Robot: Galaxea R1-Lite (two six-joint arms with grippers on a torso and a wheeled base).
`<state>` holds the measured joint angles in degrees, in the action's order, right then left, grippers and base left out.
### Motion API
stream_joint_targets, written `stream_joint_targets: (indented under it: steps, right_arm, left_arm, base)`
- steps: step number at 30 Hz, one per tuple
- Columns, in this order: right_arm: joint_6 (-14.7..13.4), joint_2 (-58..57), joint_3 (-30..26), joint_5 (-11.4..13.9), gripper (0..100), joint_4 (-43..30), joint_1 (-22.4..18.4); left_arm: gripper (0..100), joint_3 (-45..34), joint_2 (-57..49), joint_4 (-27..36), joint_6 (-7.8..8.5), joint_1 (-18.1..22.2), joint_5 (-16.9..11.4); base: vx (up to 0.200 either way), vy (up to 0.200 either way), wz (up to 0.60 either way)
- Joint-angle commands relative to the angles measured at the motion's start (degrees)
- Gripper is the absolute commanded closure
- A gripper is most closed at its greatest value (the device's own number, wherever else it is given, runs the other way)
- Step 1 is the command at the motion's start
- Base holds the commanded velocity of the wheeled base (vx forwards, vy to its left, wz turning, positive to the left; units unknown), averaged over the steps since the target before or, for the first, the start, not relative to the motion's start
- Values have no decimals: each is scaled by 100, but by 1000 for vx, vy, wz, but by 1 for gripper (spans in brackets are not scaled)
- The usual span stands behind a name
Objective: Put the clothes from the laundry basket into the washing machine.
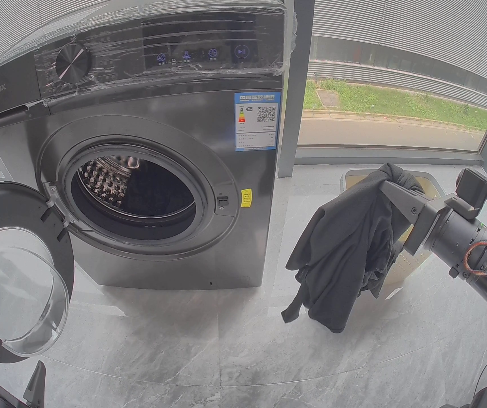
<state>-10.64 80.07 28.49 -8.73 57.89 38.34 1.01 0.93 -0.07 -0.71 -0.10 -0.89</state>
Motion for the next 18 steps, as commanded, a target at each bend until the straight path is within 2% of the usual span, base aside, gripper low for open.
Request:
stream_joint_targets:
  steps: [1, 3, 9, 18]
  right_arm:
    - [1, 9, -1, 3, 100, 3, 7]
    - [1, 9, -10, 3, 100, 3, 7]
    - [1, 9, -10, 3, 100, 3, 7]
    - [1, 9, -36, 3, 100, 3, 7]
  left_arm:
    - [0, -101, -75, -1, 0, 1, 1]
    - [0, -101, -75, -1, 9, 1, 1]
    - [0, -101, -75, -1, 9, 1, 1]
    - [0, -101, -75, -1, 9, 1, 1]
  base:
    - [0, 200, 0]
    - [0, 200, 0]
    - [0, 0, 0]
    - [-200, 0, 0]
